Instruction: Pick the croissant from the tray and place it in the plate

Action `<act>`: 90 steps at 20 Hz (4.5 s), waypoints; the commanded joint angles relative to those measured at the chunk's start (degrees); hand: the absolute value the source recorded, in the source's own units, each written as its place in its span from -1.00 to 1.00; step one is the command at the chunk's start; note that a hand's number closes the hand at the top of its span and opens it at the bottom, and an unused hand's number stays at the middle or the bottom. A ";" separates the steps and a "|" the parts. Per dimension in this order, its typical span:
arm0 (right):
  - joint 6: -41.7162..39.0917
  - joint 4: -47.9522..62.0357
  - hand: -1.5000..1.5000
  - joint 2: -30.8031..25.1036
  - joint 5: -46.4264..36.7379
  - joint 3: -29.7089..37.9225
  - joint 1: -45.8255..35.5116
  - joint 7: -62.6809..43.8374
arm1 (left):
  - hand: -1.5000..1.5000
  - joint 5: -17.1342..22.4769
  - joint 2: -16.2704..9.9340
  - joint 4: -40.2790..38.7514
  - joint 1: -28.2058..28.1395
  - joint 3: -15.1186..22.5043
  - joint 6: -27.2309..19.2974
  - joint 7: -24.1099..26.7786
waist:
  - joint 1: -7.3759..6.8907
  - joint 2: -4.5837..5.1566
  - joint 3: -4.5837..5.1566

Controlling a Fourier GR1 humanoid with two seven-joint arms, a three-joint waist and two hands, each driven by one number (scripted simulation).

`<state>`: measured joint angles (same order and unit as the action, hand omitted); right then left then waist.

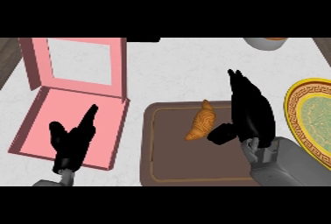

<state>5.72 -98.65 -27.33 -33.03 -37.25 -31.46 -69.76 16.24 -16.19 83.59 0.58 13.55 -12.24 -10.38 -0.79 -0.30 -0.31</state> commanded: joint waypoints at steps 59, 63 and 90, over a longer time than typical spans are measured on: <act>7.07 -28.66 1.00 8.96 -40.70 -11.03 35.34 18.24 | 0.00 -3.51 4.47 0.95 -4.93 -3.86 3.13 -1.03 | 3.61 -0.53 0.29; 15.60 -35.06 1.00 6.63 -42.51 -7.15 42.22 18.26 | 0.00 -3.47 4.47 2.15 -4.13 -4.10 3.03 -2.75 | 2.63 -0.14 0.23; 40.08 7.89 1.00 -10.79 25.06 41.86 34.18 63.96 | 0.00 -5.29 5.85 -1.94 -1.49 -4.29 5.85 -1.38 | 0.25 0.51 0.10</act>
<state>48.43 -100.38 -37.59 -17.34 0.36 7.38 -15.26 11.01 -11.17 84.41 -0.50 8.50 -7.18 -11.16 -0.56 -0.10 -0.64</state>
